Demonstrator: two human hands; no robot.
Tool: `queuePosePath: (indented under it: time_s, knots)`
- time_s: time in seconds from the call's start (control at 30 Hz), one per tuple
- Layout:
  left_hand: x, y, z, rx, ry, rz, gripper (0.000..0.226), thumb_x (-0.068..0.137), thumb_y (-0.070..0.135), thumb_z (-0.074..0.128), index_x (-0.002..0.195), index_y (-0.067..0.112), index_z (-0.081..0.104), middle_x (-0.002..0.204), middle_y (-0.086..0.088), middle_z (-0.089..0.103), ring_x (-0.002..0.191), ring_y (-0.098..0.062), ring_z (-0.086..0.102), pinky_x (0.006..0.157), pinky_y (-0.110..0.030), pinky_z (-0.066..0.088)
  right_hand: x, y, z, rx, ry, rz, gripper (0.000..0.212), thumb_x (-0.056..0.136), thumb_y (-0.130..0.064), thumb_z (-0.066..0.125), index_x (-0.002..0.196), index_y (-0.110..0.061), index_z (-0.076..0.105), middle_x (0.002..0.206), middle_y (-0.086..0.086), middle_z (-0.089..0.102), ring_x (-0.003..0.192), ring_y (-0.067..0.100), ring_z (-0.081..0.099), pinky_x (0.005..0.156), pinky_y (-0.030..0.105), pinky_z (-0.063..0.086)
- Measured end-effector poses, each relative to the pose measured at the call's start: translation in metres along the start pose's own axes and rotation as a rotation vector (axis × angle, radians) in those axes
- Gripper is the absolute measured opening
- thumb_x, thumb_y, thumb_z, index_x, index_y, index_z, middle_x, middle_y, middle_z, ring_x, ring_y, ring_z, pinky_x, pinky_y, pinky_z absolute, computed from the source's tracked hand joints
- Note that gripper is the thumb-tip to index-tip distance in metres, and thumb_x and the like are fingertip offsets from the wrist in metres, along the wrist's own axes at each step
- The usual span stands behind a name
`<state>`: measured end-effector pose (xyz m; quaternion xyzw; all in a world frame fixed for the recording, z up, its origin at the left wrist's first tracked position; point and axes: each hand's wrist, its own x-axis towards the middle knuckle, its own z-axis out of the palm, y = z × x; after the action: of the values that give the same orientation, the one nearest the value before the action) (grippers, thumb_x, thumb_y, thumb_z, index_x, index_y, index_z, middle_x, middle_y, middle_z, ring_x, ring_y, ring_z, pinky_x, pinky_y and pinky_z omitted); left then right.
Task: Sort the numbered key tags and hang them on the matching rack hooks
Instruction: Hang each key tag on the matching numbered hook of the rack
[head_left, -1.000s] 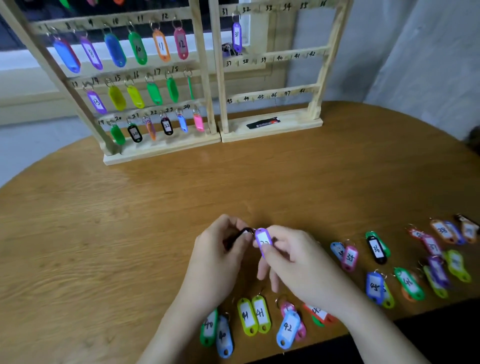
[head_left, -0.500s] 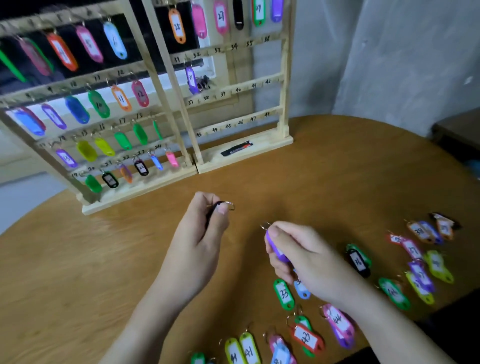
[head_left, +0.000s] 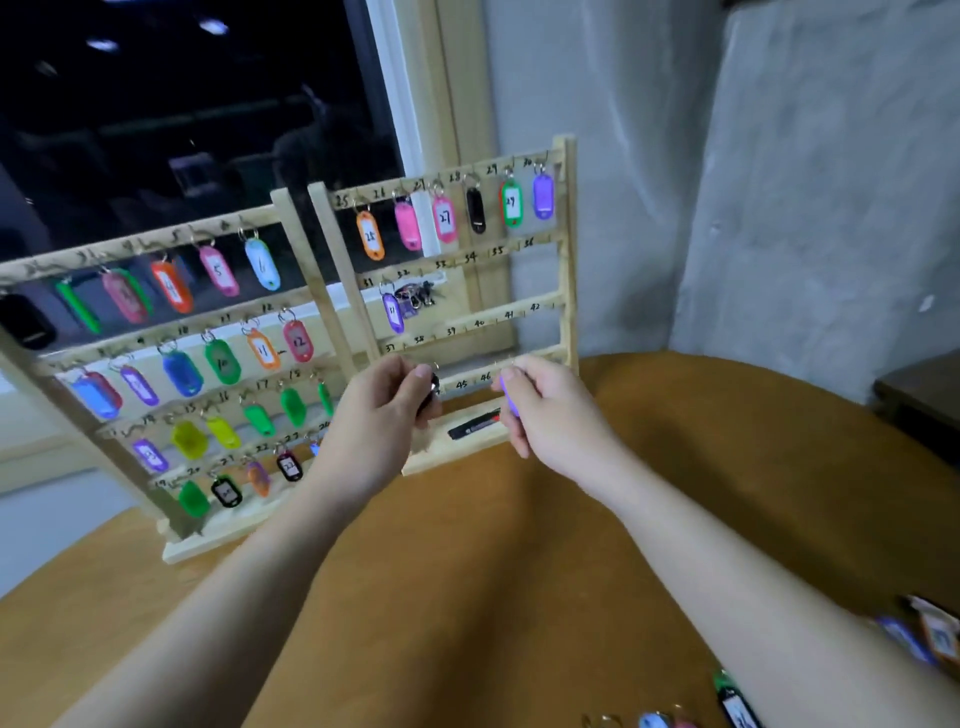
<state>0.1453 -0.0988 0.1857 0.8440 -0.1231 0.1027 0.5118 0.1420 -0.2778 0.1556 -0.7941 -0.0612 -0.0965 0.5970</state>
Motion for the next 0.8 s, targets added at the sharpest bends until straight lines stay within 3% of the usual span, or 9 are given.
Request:
queuePosePath:
  time_s: [0.1, 0.23, 0.37, 0.47, 0.57, 0.67, 0.8]
  knots:
    - [0.026, 0.002, -0.003, 0.070, 0.027, 0.006, 0.032, 0.107, 0.024, 0.047, 0.093, 0.000, 0.062, 0.066, 0.008, 0.062, 0.050, 0.002, 0.048, 0.049, -0.011, 0.036, 0.036, -0.006, 0.004, -0.024, 0.032, -0.012, 0.028, 0.109, -0.021, 0.037, 0.091, -0.011, 0.057, 0.054, -0.005, 0.053, 0.042, 0.015, 0.046, 0.046, 0.027, 0.039]
    - [0.050, 0.006, -0.005, 0.157, 0.042, 0.036, 0.034, 0.108, 0.026, 0.044, 0.088, 0.005, 0.061, 0.067, 0.002, 0.061, 0.043, 0.001, 0.044, 0.044, -0.012, 0.032, 0.072, -0.013, 0.011, -0.084, 0.029, -0.064, 0.031, 0.107, -0.021, 0.038, 0.084, -0.014, 0.057, 0.060, 0.000, 0.058, 0.048, 0.018, 0.050, 0.054, 0.035, 0.043]
    - [0.073, 0.004, -0.008, 0.087, 0.070, -0.032, 0.035, 0.108, 0.028, 0.043, 0.091, 0.003, 0.061, 0.073, -0.005, 0.062, 0.058, -0.011, 0.051, 0.051, -0.018, 0.039, 0.097, -0.022, 0.022, -0.125, 0.022, -0.113, 0.032, 0.107, -0.024, 0.039, 0.080, -0.020, 0.055, 0.065, 0.003, 0.059, 0.056, 0.024, 0.053, 0.063, 0.049, 0.054]
    - [0.086, 0.002, -0.013, 0.034, 0.126, -0.055, 0.033, 0.108, 0.027, 0.043, 0.082, 0.011, 0.057, 0.069, -0.004, 0.060, 0.057, -0.013, 0.052, 0.051, -0.016, 0.040, 0.113, -0.034, 0.033, -0.124, 0.040, -0.144, 0.030, 0.106, -0.021, 0.039, 0.082, -0.018, 0.058, 0.067, -0.004, 0.056, 0.061, 0.022, 0.054, 0.064, 0.041, 0.051]
    - [0.094, -0.004, -0.018, -0.032, 0.181, -0.090, 0.035, 0.108, 0.025, 0.043, 0.076, 0.014, 0.052, 0.065, -0.002, 0.055, 0.061, -0.017, 0.050, 0.060, -0.027, 0.039, 0.126, -0.042, 0.044, -0.122, 0.068, -0.142, 0.033, 0.106, -0.024, 0.040, 0.075, -0.023, 0.053, 0.065, -0.003, 0.055, 0.064, 0.027, 0.056, 0.068, 0.044, 0.053]
    - [0.100, -0.005, -0.026, -0.069, 0.185, -0.119, 0.033, 0.108, 0.026, 0.043, 0.078, 0.015, 0.054, 0.067, -0.004, 0.053, 0.059, -0.017, 0.046, 0.057, -0.030, 0.036, 0.136, -0.044, 0.049, -0.130, 0.078, -0.121, 0.035, 0.106, -0.026, 0.039, 0.074, -0.025, 0.052, 0.065, -0.001, 0.056, 0.065, 0.029, 0.058, 0.071, 0.049, 0.056]
    - [0.107, -0.001, -0.033, -0.016, 0.108, -0.097, 0.030, 0.108, 0.029, 0.042, 0.088, 0.016, 0.058, 0.072, -0.005, 0.054, 0.062, -0.016, 0.048, 0.056, -0.027, 0.039, 0.143, -0.042, 0.052, -0.160, 0.077, -0.100, 0.034, 0.107, -0.026, 0.039, 0.080, -0.018, 0.058, 0.067, 0.000, 0.056, 0.066, 0.026, 0.055, 0.065, 0.037, 0.047]
